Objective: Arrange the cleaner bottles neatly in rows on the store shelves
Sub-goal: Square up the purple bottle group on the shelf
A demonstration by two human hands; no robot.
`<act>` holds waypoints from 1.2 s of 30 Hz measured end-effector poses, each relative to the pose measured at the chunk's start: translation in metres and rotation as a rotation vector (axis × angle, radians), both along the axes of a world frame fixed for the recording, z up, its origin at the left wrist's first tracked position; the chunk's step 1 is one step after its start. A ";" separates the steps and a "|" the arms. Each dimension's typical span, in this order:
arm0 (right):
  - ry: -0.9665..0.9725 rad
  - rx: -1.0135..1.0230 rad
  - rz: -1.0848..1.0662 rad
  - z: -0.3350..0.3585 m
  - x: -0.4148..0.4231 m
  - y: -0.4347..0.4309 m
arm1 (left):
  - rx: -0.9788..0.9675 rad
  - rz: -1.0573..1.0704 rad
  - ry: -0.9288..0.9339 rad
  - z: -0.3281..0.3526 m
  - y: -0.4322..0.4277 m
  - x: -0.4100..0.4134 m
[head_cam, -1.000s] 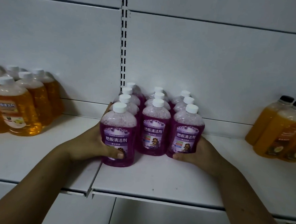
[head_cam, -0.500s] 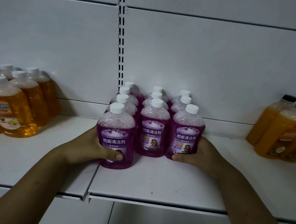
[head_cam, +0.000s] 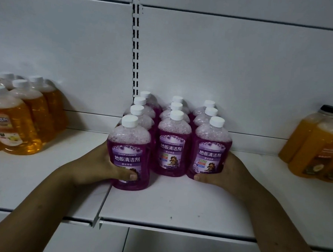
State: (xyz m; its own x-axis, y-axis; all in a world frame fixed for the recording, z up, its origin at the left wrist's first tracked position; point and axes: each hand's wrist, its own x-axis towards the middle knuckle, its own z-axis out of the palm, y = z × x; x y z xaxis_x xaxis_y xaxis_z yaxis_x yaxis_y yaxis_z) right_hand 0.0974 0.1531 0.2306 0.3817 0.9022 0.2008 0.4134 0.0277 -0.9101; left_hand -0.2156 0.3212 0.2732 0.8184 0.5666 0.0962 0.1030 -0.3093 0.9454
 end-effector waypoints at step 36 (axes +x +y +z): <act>-0.046 -0.067 0.067 0.006 0.001 -0.005 | 0.172 0.070 0.183 0.005 -0.001 -0.008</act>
State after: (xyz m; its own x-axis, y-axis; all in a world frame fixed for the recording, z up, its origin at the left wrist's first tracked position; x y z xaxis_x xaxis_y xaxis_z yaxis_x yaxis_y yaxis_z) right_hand 0.0986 0.1481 0.2370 0.3115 0.9376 0.1547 0.4542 -0.0039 -0.8909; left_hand -0.2234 0.3203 0.2781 0.7906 0.6103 0.0497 0.2946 -0.4502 0.8429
